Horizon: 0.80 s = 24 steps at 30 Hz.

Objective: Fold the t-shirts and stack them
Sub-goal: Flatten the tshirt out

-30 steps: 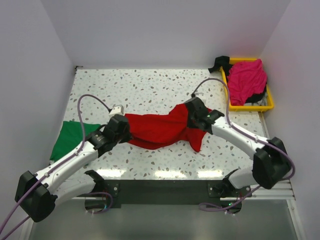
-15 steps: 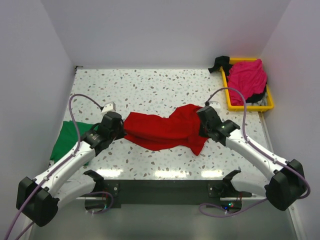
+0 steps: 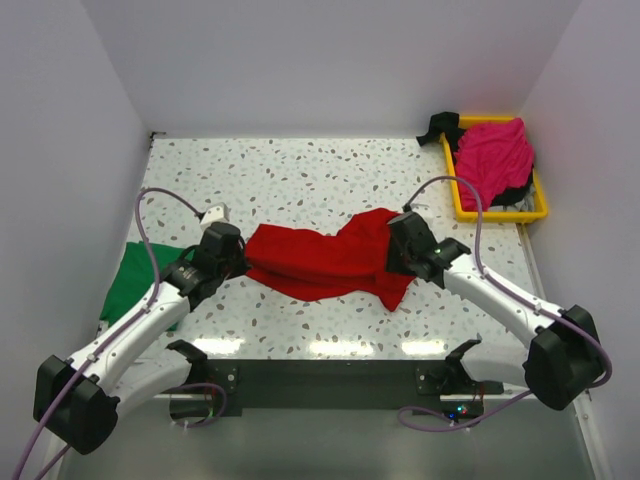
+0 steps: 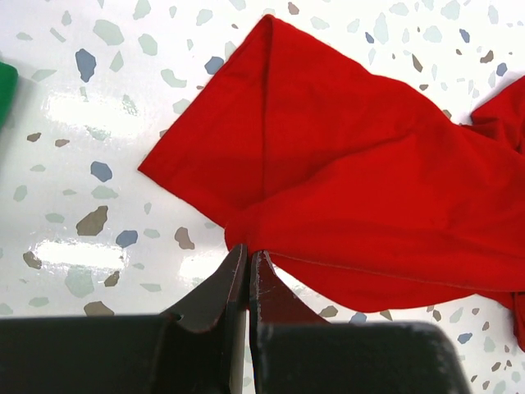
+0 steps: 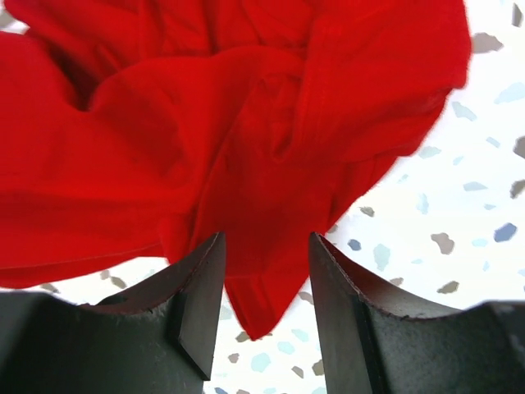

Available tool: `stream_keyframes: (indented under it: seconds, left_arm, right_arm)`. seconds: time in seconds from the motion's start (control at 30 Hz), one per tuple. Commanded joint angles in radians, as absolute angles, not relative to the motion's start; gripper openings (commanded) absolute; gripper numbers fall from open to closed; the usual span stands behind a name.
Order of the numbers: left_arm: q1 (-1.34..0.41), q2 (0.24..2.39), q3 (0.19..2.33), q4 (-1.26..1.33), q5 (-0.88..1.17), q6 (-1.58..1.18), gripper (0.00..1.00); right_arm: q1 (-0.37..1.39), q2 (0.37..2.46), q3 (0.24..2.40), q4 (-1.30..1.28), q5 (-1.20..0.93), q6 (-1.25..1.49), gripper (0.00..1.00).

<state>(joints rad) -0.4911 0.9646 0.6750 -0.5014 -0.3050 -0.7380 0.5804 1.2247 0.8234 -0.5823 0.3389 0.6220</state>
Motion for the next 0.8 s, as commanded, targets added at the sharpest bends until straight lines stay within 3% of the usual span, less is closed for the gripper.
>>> stream_keyframes:
  seconds: [0.0,0.53,0.57,0.7,0.77]
  left_arm:
    - [-0.483,0.95,0.677,-0.474,-0.305,-0.718,0.0]
    - [-0.479,0.98,0.683,-0.476,-0.295,-0.735,0.0]
    - [-0.479,0.985,0.686,-0.476,-0.295,-0.735,0.0]
    - [-0.468,0.992,0.698,-0.485,-0.313,-0.732,0.0]
    - [-0.454,1.002,0.709,-0.491,-0.316,-0.732,0.0]
  right_arm:
    - [0.578,1.216,0.879,-0.502,0.304,0.632,0.49]
    - [0.6,1.316,0.867,-0.417,0.264,0.624,0.5]
    - [0.601,1.319,0.862,-0.42,0.265,0.627,0.46]
    - [0.6,1.27,0.831,-0.475,0.287,0.643,0.08]
    - [0.598,1.194,0.805,-0.539,0.316,0.644,0.01]
